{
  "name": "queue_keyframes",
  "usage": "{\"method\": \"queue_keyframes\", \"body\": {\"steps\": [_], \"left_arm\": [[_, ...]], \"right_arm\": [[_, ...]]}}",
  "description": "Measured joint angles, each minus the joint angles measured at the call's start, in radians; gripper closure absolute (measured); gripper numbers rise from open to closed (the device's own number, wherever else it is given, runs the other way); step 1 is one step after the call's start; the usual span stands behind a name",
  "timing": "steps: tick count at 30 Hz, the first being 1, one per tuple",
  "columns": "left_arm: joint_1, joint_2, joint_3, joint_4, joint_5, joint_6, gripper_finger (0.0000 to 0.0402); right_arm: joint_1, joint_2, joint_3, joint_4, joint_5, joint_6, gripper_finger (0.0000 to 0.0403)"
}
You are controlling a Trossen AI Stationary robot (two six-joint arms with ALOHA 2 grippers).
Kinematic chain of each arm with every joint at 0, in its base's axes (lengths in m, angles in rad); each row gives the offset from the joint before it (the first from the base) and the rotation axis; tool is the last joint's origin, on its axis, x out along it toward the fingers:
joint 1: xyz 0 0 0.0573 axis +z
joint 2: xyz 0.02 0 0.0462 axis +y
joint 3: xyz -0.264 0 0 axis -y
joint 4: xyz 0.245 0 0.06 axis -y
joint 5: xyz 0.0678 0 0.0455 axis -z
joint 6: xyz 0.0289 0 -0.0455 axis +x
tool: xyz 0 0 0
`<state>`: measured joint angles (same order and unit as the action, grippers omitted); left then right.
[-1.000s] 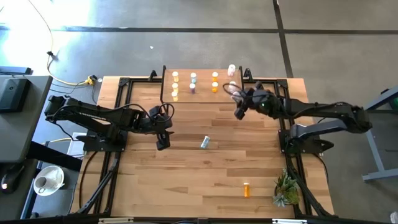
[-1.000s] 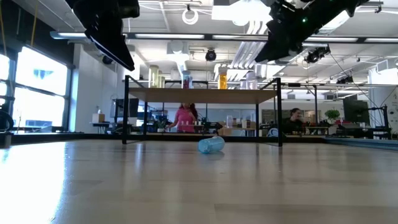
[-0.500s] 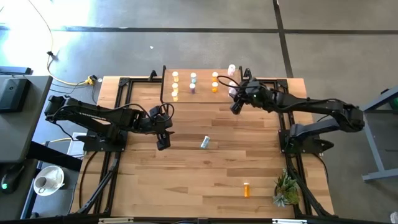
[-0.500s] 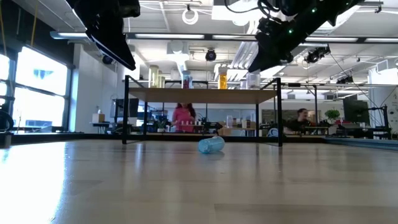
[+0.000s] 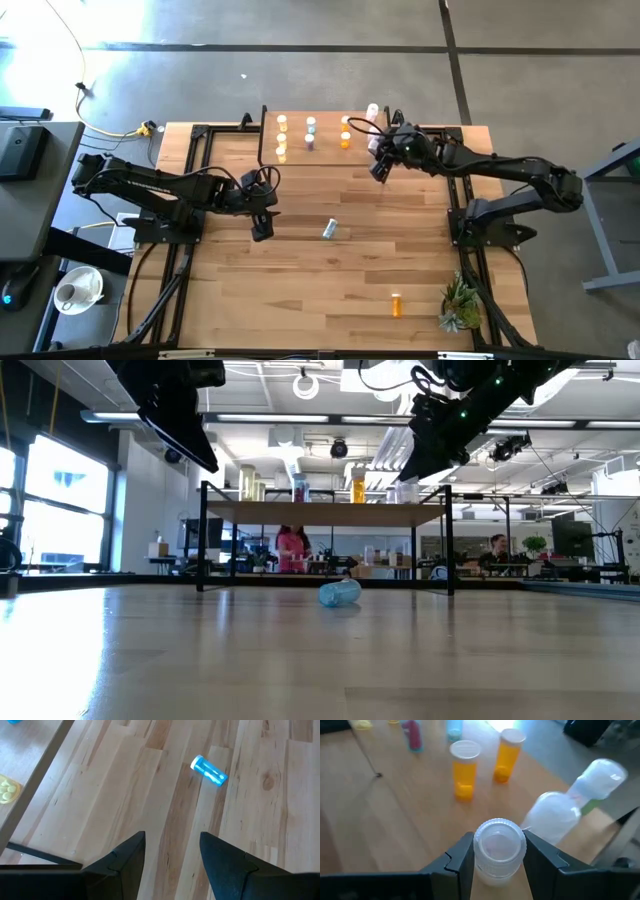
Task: Pick and place medicine bottles onto shelf by color
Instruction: Put the transparent pill bottle on the shelf aligned with the other transparent pill bottles, then put the blue pill bottle on the shelf aligned with the other blue pill bottles
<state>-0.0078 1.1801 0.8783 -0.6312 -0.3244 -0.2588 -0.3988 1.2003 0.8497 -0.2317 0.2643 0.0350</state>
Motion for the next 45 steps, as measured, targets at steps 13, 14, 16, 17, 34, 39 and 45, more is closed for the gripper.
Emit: {"method": "queue_keyframes", "body": {"steps": [13, 14, 16, 17, 34, 39, 45], "left_arm": [[0.000, 0.000, 0.000, 0.000, 0.000, 0.000, 0.0222], [0.000, 0.000, 0.000, 0.000, 0.000, 0.000, 0.0222], [0.000, 0.000, 0.000, 0.000, 0.000, 0.000, 0.0222], [0.000, 0.000, 0.000, 0.000, 0.000, 0.000, 0.0222], [0.000, 0.000, 0.000, 0.000, 0.000, 0.000, 0.0222], [0.000, 0.000, 0.000, 0.000, 0.000, 0.000, 0.0222], [0.000, 0.000, 0.000, 0.000, 0.000, 0.000, 0.0222]], "right_arm": [[0.000, -0.002, 0.002, -0.027, -0.030, 0.088, 0.0279], [0.000, -0.002, 0.002, -0.028, -0.030, 0.087, 0.0279], [0.000, -0.002, 0.002, -0.029, -0.027, 0.082, 0.0279], [0.000, -0.002, 0.002, -0.029, -0.019, 0.081, 0.0279], [0.000, 0.000, 0.000, -0.038, 0.024, 0.069, 0.0215], [0.000, -0.015, 0.000, -0.024, 0.023, 0.069, 0.0215], [0.000, -0.072, 0.000, -0.019, 0.017, 0.069, 0.0215]]}}
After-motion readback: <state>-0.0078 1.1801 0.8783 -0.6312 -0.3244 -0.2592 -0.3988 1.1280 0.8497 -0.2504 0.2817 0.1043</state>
